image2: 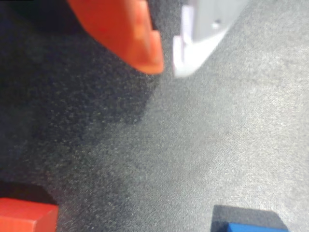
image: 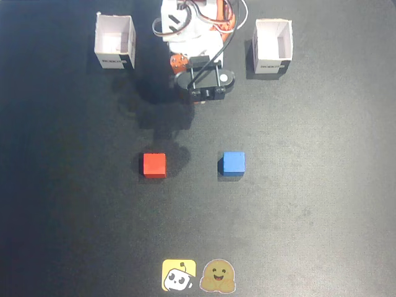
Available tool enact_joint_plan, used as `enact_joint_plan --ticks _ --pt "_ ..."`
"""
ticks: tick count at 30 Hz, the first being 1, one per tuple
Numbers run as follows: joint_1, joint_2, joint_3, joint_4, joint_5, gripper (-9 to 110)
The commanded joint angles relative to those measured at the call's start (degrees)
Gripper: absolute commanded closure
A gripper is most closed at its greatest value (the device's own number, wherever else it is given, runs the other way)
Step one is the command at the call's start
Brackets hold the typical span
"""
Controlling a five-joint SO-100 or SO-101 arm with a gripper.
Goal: Put the red cube in the right box and the blue cube in the left box.
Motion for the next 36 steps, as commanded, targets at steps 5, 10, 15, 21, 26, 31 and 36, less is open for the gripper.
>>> enact_joint_plan --ticks 5,10,15,21,26,31,36 --pt "0.35 0.62 -0.35 0.18 -0.44 101" --pt "0.35 0.62 -0.35 0.18 -0.44 101" --pt "0.35 0.62 -0.35 0.09 -0.18 101" --pt "-0.26 0.62 -0.97 -2.64 1.41 101" --pt "0.26 -0.97 -5.01 -1.58 -0.09 101" --pt "1.58 -16.61 -15.21 -3.87 -1.23 101" --pt "4.48 -21.09 -19.51 -5.62 -3.60 101"
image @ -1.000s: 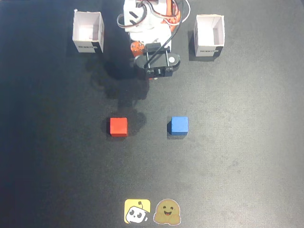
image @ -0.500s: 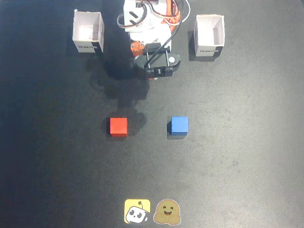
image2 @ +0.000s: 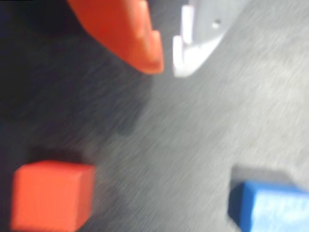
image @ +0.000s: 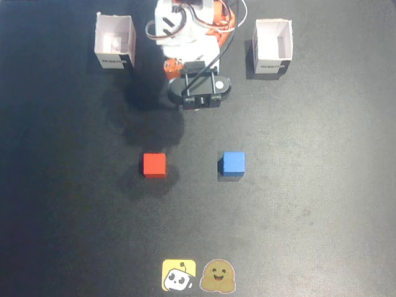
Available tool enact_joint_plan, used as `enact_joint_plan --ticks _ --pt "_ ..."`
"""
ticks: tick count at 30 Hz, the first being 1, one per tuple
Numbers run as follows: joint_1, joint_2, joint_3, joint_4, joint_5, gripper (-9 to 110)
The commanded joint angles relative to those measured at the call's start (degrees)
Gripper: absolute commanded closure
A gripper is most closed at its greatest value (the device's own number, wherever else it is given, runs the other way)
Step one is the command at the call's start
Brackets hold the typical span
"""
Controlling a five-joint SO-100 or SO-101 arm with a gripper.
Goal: Put the red cube in the right box and the blue cube in the left box.
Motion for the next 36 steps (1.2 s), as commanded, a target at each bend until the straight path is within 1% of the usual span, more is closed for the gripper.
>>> enact_joint_plan --ticks 1,7,22,27,36 --pt "2.11 -5.98 -6.15 -2.64 -1.14 101" --pt "4.92 -13.89 -10.81 -6.68 -2.02 101" --pt "8.70 -29.18 -14.41 -18.02 -3.87 90" --pt "9.23 -32.52 -14.33 -21.71 -4.75 86" --pt "8.53 -39.55 -15.64 -25.75 -4.48 83"
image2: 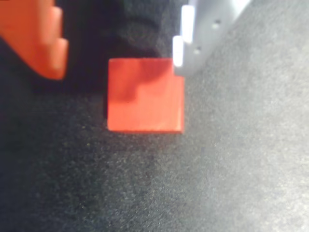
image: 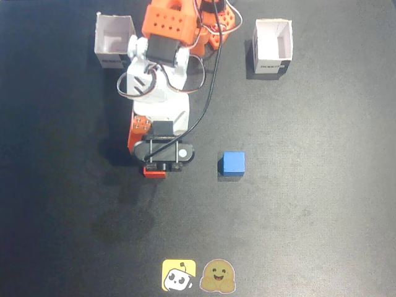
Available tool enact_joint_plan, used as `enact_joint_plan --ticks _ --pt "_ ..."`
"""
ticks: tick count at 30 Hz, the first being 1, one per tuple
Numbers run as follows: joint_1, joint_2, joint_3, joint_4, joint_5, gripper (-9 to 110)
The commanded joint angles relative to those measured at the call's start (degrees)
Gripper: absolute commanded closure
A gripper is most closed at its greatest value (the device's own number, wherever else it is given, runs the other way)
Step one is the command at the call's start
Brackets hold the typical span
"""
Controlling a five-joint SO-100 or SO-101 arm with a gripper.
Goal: Put the red cube in the right box and the blue cube in the left box.
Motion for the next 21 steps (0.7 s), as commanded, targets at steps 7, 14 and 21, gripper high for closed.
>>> enact_joint_plan --ticks 7,14,21 --pt "-2.11 -6.86 -6.86 -1.93 0.79 81" --pt "-3.08 -10.81 -6.68 -3.96 0.35 79" --pt "-2.29 -13.27 -5.54 -5.80 -0.88 79"
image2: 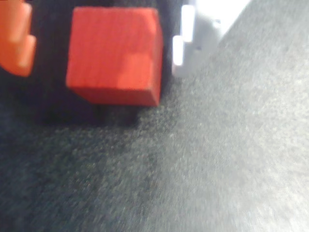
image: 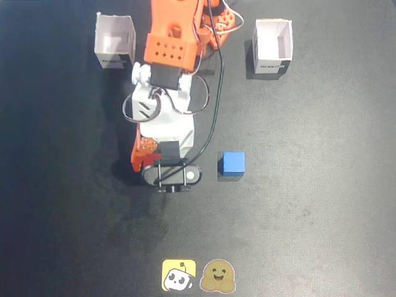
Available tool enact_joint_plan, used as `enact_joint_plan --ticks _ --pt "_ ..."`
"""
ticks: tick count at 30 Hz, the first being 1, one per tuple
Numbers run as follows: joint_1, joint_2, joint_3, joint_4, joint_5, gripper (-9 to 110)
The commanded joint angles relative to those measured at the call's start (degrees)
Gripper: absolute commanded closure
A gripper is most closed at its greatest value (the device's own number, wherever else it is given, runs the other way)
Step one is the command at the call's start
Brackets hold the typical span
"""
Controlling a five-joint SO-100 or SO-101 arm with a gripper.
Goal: Put the red cube in the right box and the blue cube in the left box.
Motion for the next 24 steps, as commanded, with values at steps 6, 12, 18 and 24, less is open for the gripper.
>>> enact_joint_plan --ticks 6,12,18,24 --pt "1.23 -1.85 0.09 -4.13 -1.76 79" --pt "1.76 -5.80 0.00 -5.54 -2.20 80" --pt "2.11 -6.86 2.11 -8.61 -2.46 81" --pt "2.11 -6.86 3.60 -10.99 -2.29 85"
